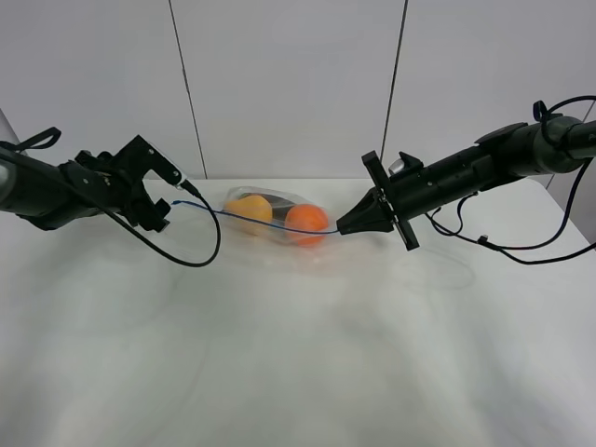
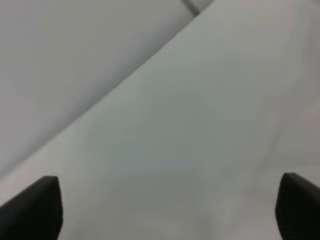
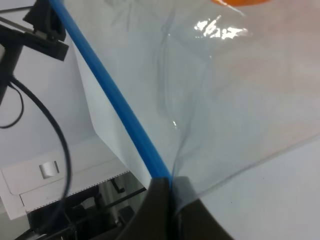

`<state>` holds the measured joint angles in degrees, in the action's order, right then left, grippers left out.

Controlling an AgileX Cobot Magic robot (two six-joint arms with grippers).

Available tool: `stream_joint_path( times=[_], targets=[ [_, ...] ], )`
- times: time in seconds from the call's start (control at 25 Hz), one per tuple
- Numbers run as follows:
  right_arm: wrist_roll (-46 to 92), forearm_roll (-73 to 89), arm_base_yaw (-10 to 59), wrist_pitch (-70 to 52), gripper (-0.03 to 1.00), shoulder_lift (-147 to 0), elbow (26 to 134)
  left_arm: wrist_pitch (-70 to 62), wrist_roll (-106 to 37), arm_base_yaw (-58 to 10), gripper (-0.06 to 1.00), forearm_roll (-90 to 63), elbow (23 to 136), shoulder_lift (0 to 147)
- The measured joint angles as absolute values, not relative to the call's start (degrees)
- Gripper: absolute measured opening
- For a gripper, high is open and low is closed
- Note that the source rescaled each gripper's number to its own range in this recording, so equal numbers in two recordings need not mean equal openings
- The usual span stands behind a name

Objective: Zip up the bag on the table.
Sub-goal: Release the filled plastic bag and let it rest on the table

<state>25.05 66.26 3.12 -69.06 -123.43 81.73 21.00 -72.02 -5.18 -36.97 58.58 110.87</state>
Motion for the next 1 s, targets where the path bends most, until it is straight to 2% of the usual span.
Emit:
stream_joint_path(
  times=[0.12, 0.28, 0.4, 0.6, 0.76, 1.0],
  targets=[
    [25.05, 66.26, 3.12, -69.06, 0.00, -123.43, 81.73, 19.93, -67.42, -3.47, 0.99, -42.14, 58.58, 110.87],
    [25.05, 66.26, 3.12, -69.06, 0.00, -123.43, 81.73, 12.13, -63.12, -0.92, 1.00, -46.36, 59.04, 109.85],
    [25.05, 66.26, 3.12, -69.06, 0.00, -123.43, 81.73, 1.40, -59.79, 1.64, 1.00, -46.94, 61.59, 109.17],
    [25.05, 66.26, 3.12, -69.06, 0.00, -123.43, 81.73, -23.75, -52.91, 6.47, 1.00, -46.91, 67.42, 108.70],
    [25.05, 66.26, 3.12, -69.06, 0.00, -123.43, 81.73, -38.83, -40.32, 7.53, 1.00, -38.00, 71.81, 108.73],
    [25.05, 66.26, 3.12, -69.06, 0.00, -123.43, 81.73, -49.36, -10.22, 6.46, 1.00, -11.41, 76.82, 108.73]
  ],
)
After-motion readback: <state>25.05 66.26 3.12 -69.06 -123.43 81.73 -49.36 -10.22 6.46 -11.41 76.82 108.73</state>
